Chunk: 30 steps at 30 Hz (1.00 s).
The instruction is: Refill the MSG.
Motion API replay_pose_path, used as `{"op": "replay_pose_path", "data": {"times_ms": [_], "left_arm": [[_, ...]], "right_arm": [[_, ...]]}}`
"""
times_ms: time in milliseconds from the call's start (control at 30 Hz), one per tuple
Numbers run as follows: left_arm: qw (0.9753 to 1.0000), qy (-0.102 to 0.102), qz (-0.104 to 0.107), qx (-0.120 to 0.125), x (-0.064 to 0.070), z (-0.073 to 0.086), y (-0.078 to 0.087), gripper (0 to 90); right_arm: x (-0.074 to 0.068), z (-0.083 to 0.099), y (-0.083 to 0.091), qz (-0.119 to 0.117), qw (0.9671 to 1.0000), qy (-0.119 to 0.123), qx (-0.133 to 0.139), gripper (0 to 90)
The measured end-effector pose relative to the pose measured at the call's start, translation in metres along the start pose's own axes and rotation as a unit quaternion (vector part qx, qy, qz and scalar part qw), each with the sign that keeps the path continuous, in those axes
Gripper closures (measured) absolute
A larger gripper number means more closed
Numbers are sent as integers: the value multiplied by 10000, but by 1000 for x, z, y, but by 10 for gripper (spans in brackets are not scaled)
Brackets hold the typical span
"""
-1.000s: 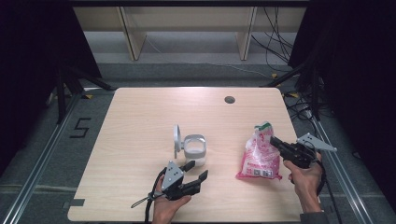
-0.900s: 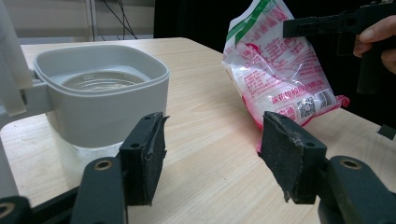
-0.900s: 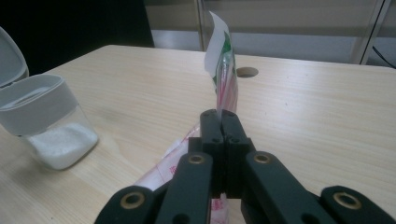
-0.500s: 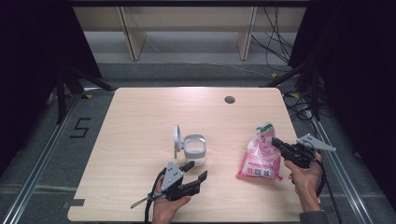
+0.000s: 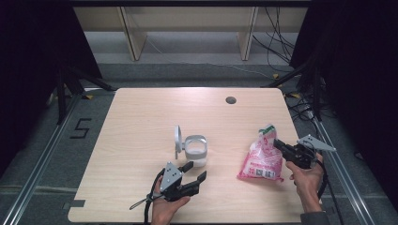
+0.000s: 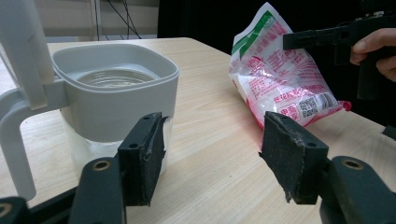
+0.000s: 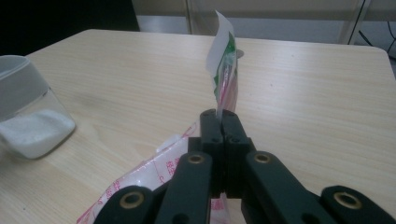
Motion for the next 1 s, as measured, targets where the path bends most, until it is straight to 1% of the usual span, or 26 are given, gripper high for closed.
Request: {"op": "replay_pose_path", "data": {"times_ms": [33,67,100,133,167,200,300,333,367,433,467,500,533,567,600,633,667,700,733,767,800,833,900,933,967,1000], "left_arm": [[10000,3,36,41,0,0,0,383],[10000,21,12,33,0,0,0,382],[10000,4,-22,-9,-1,0,1,381],[10000,-47,-9,-9,-1,0,1,381],[10000,-23,-20,-16,-1,0,1,379],[10000,-27,-20,-24,-1,0,2,377],[10000,8,-58,-41,-2,1,2,372],[10000,-21,-48,-40,-3,1,2,372],[10000,-51,-55,-56,-4,1,3,373],[10000,24,-89,-21,-4,0,3,373],[9999,85,-122,-23,-3,0,4,373],[10000,29,-92,-8,-4,0,4,373],[10000,4,-50,22,-4,0,3,373],[9999,76,-95,24,-4,0,4,373],[9999,51,-144,-37,-4,0,5,378],[9999,49,-130,-14,-4,0,5,383],[9999,63,-132,0,-4,0,5,383],[9999,38,-129,8,-5,0,6,383],[9999,-38,-103,3,-5,-1,6,383],[9999,-48,-112,-11,-6,0,6,383],[9999,-71,-94,-10,-6,0,6,382],[9999,-71,-97,-10,-7,0,6,382],[9999,-81,-95,-9,-8,0,7,383],[9999,-81,-95,-11,-8,0,7,383],[9999,-42,-126,-19,-8,0,7,383],[10000,-7,-87,34,-8,0,7,383]], "right_arm": [[1,1,1,67,10000,41,-41,900],[1,2,-1,53,9999,109,-65,900],[0,2,0,47,9999,89,-125,900],[0,2,0,56,9998,135,-102,900],[0,2,0,53,9998,105,-136,900],[0,4,0,180,9997,-7,-178,900],[1,3,1,131,9999,-4,-113,900],[1,3,1,145,9998,38,-131,900],[1,4,2,167,9997,19,-170,900],[2,4,1,222,9996,39,-195,900],[3,5,1,225,9995,94,-216,900],[3,5,1,210,9995,79,-202,899],[2,7,2,253,9994,-33,-238,898],[5,7,1,253,9995,26,-204,898],[5,8,2,195,9996,2,-201,896],[6,8,2,174,9996,21,-204,896],[7,9,3,198,9996,-12,-191,896],[7,10,4,284,9993,-58,-224,894],[7,10,4,312,9992,-146,-217,894],[7,11,4,304,9992,-128,-240,892],[8,11,4,310,9992,-31,-230,892],[8,11,5,314,9992,-4,-261,891],[6,10,5,240,9994,-102,-217,884],[7,10,6,322,9992,-86,-225,876],[7,11,6,369,9989,-160,-236,870],[8,11,7,407,9988,-135,-250,866]]}}
Point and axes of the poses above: each handheld gripper's, and its own axes: y roughly backward along the jaws, z roughly out of its underside, x roughly to its right, the point moved 8 cm from there along -y, roughly forward along the jaws, and after that the axes turned 5 degrees about x, right-handed, at the moved point
